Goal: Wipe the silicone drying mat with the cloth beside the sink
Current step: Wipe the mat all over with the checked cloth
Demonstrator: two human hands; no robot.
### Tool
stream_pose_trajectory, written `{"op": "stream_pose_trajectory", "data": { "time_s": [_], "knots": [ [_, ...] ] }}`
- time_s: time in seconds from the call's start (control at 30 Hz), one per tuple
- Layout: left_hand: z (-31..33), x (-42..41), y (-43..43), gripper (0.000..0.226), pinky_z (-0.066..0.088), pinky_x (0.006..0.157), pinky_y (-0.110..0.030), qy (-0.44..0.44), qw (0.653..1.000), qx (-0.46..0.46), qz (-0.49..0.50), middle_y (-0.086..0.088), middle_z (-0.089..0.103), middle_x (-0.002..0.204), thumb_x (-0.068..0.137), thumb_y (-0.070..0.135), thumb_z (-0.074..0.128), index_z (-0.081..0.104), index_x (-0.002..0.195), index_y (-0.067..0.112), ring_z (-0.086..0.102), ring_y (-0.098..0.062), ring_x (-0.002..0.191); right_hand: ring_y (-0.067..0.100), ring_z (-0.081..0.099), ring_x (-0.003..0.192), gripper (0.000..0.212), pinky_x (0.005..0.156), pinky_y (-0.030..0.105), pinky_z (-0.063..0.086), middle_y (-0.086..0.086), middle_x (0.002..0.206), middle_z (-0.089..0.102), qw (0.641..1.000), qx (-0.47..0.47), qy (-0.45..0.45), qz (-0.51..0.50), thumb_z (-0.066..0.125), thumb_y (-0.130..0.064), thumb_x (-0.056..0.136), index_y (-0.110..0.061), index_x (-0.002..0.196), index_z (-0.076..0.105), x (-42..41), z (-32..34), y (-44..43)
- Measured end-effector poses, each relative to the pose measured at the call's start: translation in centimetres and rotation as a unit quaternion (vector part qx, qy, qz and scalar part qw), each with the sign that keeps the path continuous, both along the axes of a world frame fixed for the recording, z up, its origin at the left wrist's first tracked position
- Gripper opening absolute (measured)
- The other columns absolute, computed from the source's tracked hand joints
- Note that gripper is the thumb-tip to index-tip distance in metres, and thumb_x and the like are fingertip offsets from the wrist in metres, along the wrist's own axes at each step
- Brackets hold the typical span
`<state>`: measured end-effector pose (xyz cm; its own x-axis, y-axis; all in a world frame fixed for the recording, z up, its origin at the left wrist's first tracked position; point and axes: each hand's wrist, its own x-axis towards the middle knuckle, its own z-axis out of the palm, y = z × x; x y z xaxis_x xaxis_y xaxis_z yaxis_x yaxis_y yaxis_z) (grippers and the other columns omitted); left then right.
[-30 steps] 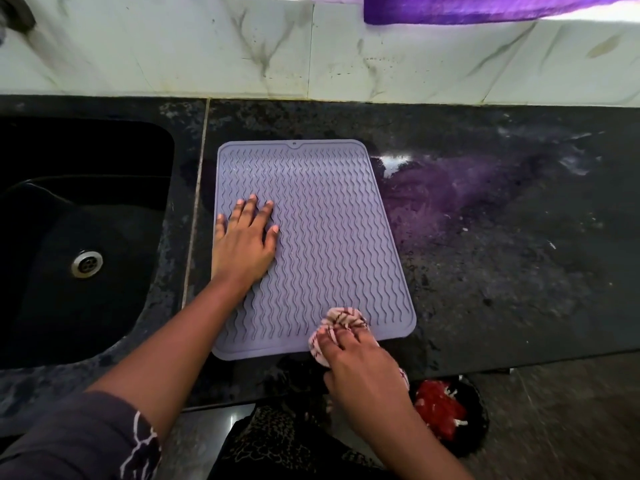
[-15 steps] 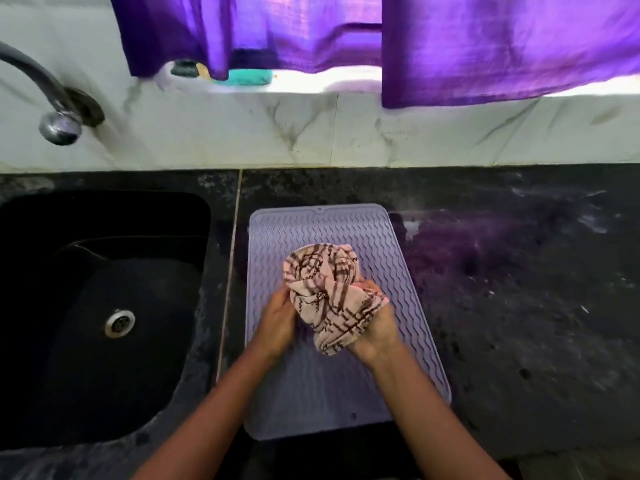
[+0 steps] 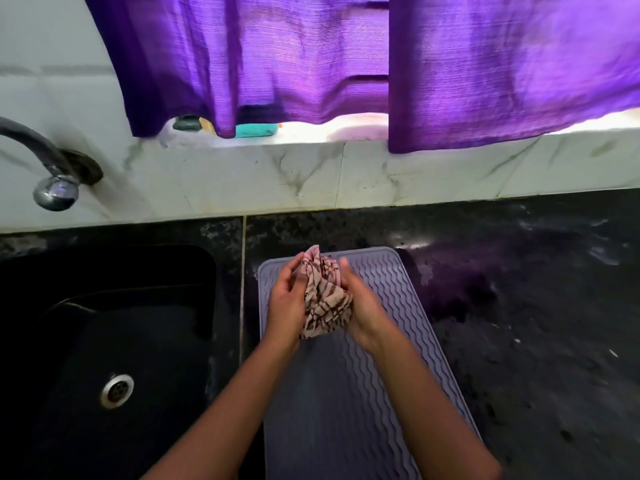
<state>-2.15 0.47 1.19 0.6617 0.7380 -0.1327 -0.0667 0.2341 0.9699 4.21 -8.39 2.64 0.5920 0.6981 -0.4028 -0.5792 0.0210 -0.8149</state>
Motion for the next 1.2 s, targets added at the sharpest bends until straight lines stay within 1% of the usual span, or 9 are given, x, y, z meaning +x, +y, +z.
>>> {"op": "stream_pose_trajectory", "data": {
  "time_s": [0.13, 0.23, 0.4, 0.57, 0.77, 0.83, 0.93, 1.03, 1.2],
  "knots": [
    [-1.1, 2.9, 3.3, 0.024, 0.048, 0.080, -0.020, 0.076, 0.988, 0.131, -0.008, -0.001, 0.064, 0.105, 0.094, 0.011, 0.051, 0.057, 0.117, 0.013, 0.063, -0.012, 0.097, 0.026, 0.054, 0.114, 0.048, 0.096, 0.038, 0.044, 0.012, 0.130, 0.055, 0.934, -0.221, -0.277, 0.038, 0.057, -0.017, 0.089, -0.012, 0.134, 0.042, 3.4, -0.9, 2.3],
    [-3.4, 3.2, 5.5, 0.027, 0.050, 0.087, -0.030, 0.186, 0.953, 0.232, -0.050, -0.005, 0.067, 0.106, 0.090, 0.007, 0.055, 0.061, 0.115, 0.011, 0.063, -0.017, 0.098, 0.029, 0.040, 0.120, 0.042, 0.096, 0.037, 0.036, 0.014, 0.135, 0.046, 0.709, -0.457, -0.525, 0.116, 0.046, -0.024, 0.091, -0.010, 0.131, 0.044, 3.9, -2.6, 2.4],
    [-4.9, 2.9, 7.1, 0.024, 0.047, 0.070, -0.008, 0.174, 0.959, 0.218, -0.059, 0.003, 0.067, 0.090, 0.084, 0.007, 0.064, 0.065, 0.106, 0.014, 0.062, 0.001, 0.079, 0.024, 0.042, 0.118, 0.050, 0.090, 0.039, 0.041, 0.005, 0.133, 0.048, 0.660, -0.356, -0.662, 0.018, 0.053, -0.008, 0.083, -0.022, 0.131, 0.046, 3.7, -3.0, 2.5],
    [-5.0, 3.4, 8.4, 0.024, 0.054, 0.077, -0.035, 0.169, 0.979, 0.097, -0.056, -0.009, 0.068, 0.090, 0.084, 0.000, 0.062, 0.063, 0.107, 0.007, 0.065, -0.021, 0.085, 0.023, 0.046, 0.109, 0.028, 0.080, 0.037, 0.040, 0.004, 0.119, 0.057, 0.505, -0.360, -0.763, 0.180, 0.049, -0.015, 0.089, -0.020, 0.116, 0.057, 5.1, -1.7, 3.8],
    [-4.8, 3.1, 8.8, 0.021, 0.053, 0.052, -0.019, 0.159, 0.984, 0.057, -0.059, -0.003, 0.065, 0.078, 0.084, 0.000, 0.063, 0.063, 0.104, 0.006, 0.065, -0.011, 0.067, 0.019, 0.056, 0.077, 0.018, 0.062, 0.033, 0.042, 0.001, 0.085, 0.066, 0.495, -0.297, -0.808, 0.121, 0.072, -0.021, 0.073, -0.019, 0.091, 0.068, 4.6, -0.4, -0.4],
    [-4.4, 3.0, 8.4, 0.021, 0.053, 0.057, -0.019, 0.175, 0.974, 0.132, -0.066, -0.001, 0.064, 0.079, 0.083, 0.003, 0.065, 0.064, 0.103, 0.010, 0.063, -0.012, 0.070, 0.019, 0.057, 0.082, 0.019, 0.068, 0.034, 0.044, 0.002, 0.093, 0.067, 0.495, -0.326, -0.790, 0.154, 0.069, -0.022, 0.078, -0.018, 0.096, 0.068, 3.5, -1.1, -1.7],
    [-3.6, 2.3, 7.7, 0.035, 0.050, 0.070, -0.029, 0.229, 0.895, 0.375, -0.076, 0.001, 0.059, 0.101, 0.081, 0.017, 0.068, 0.061, 0.114, 0.021, 0.058, -0.010, 0.085, 0.018, 0.051, 0.111, 0.029, 0.093, 0.039, 0.036, -0.002, 0.124, 0.058, 0.516, -0.398, -0.730, 0.205, 0.052, -0.024, 0.091, -0.023, 0.120, 0.058, 2.5, -2.3, -2.6],
    [-3.1, 0.4, 6.8, 0.039, 0.047, 0.075, -0.035, 0.207, 0.840, 0.501, -0.038, -0.002, 0.052, 0.110, 0.079, 0.023, 0.069, 0.057, 0.116, 0.021, 0.053, -0.018, 0.099, 0.020, 0.056, 0.103, 0.034, 0.085, 0.040, 0.041, -0.001, 0.116, 0.064, 0.518, -0.414, -0.735, 0.142, 0.063, -0.021, 0.080, -0.023, 0.114, 0.062, 1.6, -1.7, -2.6],
    [-4.0, -2.6, 5.5, 0.018, 0.049, 0.068, -0.034, 0.233, 0.848, 0.466, -0.099, 0.009, 0.062, 0.086, 0.077, 0.040, 0.071, 0.065, 0.085, 0.025, 0.056, -0.010, 0.078, 0.020, 0.055, 0.089, 0.023, 0.071, 0.035, 0.040, -0.001, 0.101, 0.064, 0.563, -0.352, -0.736, 0.128, 0.064, -0.023, 0.081, -0.021, 0.104, 0.065, 1.9, -1.7, -1.1]
  ]
}}
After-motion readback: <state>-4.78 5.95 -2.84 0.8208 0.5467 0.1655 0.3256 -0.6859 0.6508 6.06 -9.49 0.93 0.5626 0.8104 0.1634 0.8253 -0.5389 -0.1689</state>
